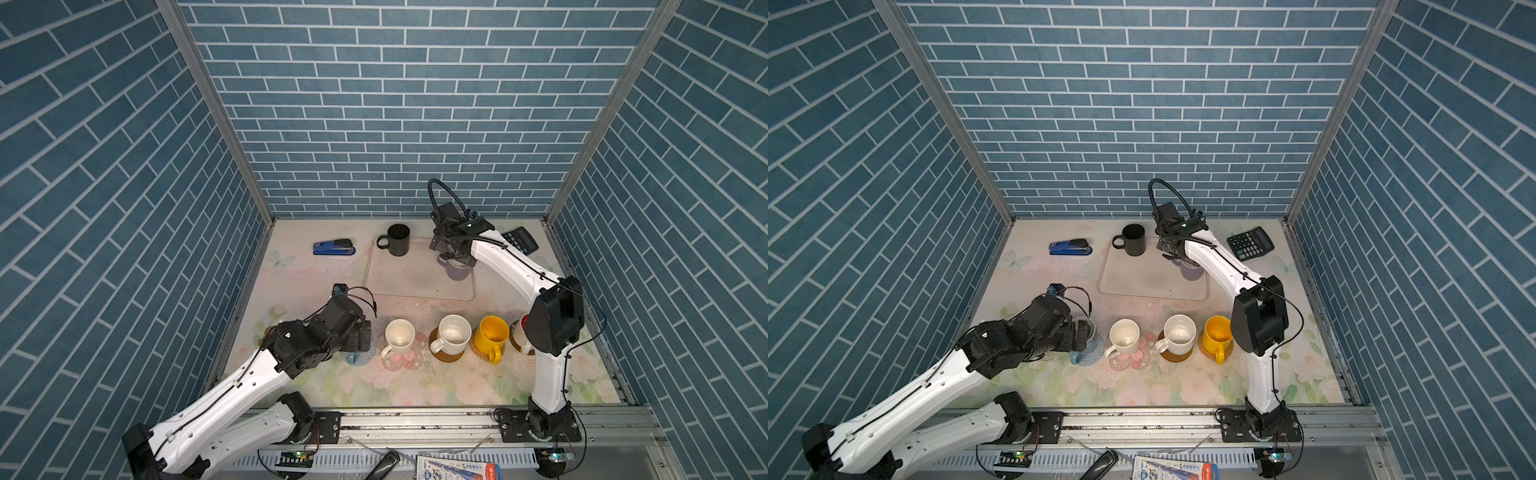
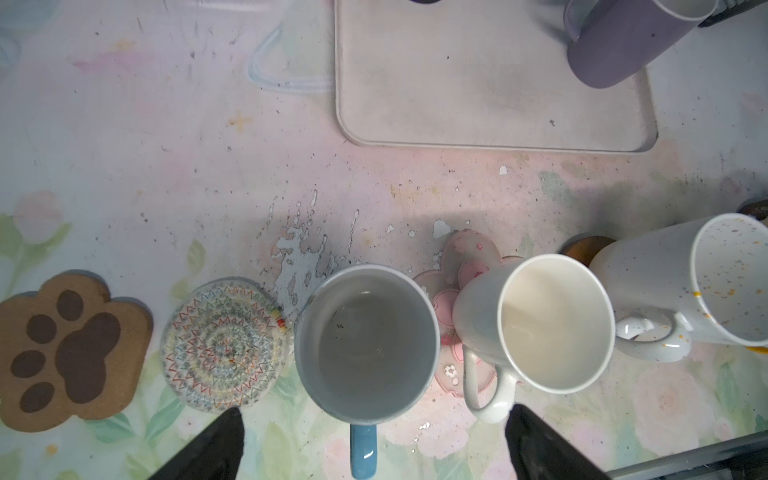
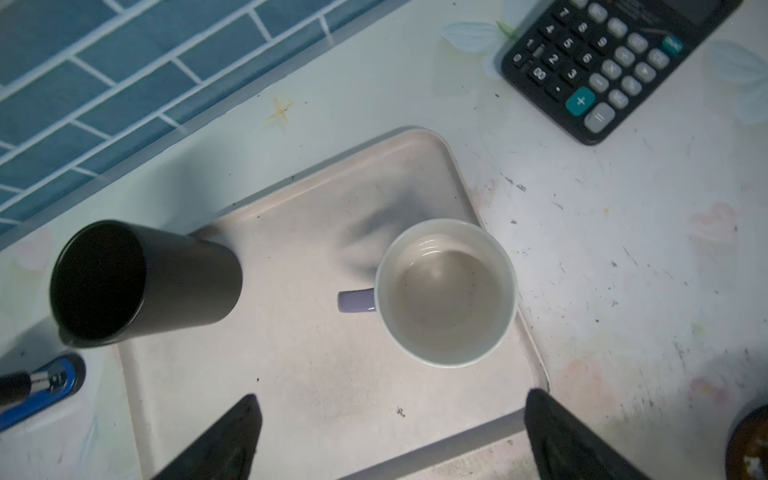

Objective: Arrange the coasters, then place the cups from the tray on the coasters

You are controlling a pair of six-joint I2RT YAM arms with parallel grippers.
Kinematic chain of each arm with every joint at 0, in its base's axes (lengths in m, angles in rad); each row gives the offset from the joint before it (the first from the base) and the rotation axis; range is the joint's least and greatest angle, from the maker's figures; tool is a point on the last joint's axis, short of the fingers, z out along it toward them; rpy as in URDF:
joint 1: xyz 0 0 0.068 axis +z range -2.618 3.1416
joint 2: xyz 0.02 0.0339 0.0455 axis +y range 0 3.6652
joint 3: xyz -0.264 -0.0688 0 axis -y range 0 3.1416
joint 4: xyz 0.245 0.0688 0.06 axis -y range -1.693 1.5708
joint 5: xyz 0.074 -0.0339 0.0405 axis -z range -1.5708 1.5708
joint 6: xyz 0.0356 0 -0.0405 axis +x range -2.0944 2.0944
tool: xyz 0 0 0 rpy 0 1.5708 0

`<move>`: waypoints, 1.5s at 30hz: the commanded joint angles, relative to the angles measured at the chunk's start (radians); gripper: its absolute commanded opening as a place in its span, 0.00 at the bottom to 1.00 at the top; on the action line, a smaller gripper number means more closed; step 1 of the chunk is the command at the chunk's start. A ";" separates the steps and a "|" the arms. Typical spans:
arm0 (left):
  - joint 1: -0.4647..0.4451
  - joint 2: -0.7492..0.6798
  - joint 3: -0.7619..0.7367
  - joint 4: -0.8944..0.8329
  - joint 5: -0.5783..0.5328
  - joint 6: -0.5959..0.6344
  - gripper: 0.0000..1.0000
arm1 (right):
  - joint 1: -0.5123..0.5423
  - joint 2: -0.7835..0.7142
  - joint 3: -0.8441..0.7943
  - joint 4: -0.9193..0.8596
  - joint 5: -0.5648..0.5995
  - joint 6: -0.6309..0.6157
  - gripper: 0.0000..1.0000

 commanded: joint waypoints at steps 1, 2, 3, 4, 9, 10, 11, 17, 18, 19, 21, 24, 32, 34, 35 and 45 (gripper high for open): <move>0.039 -0.006 0.043 -0.024 -0.003 0.070 0.99 | -0.006 0.028 0.063 -0.103 0.006 0.196 0.99; 0.054 -0.009 0.048 -0.018 0.014 0.080 0.99 | -0.006 0.033 0.069 -0.101 0.004 0.209 0.99; 0.074 -0.008 0.053 -0.009 0.036 0.092 0.99 | -0.006 0.039 0.076 -0.099 0.004 0.220 0.99; 0.095 -0.006 0.057 0.000 0.057 0.105 0.99 | -0.007 0.045 0.084 -0.101 0.006 0.225 0.99; 0.159 0.040 0.094 0.023 0.142 0.158 0.99 | -0.017 0.062 0.088 -0.095 0.002 0.255 0.99; 0.165 0.053 0.103 0.022 0.149 0.166 0.99 | -0.018 0.066 0.088 -0.099 0.000 0.273 0.99; 0.171 0.062 0.111 0.023 0.155 0.172 0.99 | -0.018 0.071 0.087 -0.106 -0.001 0.297 0.99; 0.191 0.089 0.127 0.035 0.178 0.188 0.99 | -0.015 0.075 0.030 -0.072 -0.046 0.476 0.99; 0.196 0.088 0.126 0.038 0.181 0.188 0.99 | -0.015 0.082 0.033 -0.066 -0.052 0.492 0.99; 0.201 0.088 0.124 0.038 0.185 0.190 0.99 | -0.015 0.091 0.041 -0.069 -0.054 0.505 0.99; 0.211 0.092 0.120 0.039 0.193 0.193 0.99 | -0.015 0.105 0.059 -0.067 -0.060 0.517 0.99; 0.223 0.094 0.114 0.037 0.203 0.199 0.99 | -0.018 0.138 0.086 -0.069 -0.081 0.538 0.99; 0.248 0.085 0.099 0.030 0.220 0.207 0.99 | -0.023 0.246 0.158 -0.078 -0.112 0.623 0.99; 0.251 0.079 0.093 0.026 0.219 0.208 0.99 | -0.024 0.264 0.183 -0.082 -0.100 0.635 0.99; 0.253 0.078 0.091 0.026 0.219 0.208 0.99 | -0.024 0.269 0.190 -0.084 -0.096 0.642 0.99; 0.258 0.072 0.074 0.020 0.228 0.210 0.99 | -0.042 0.310 0.197 -0.102 -0.084 0.738 0.99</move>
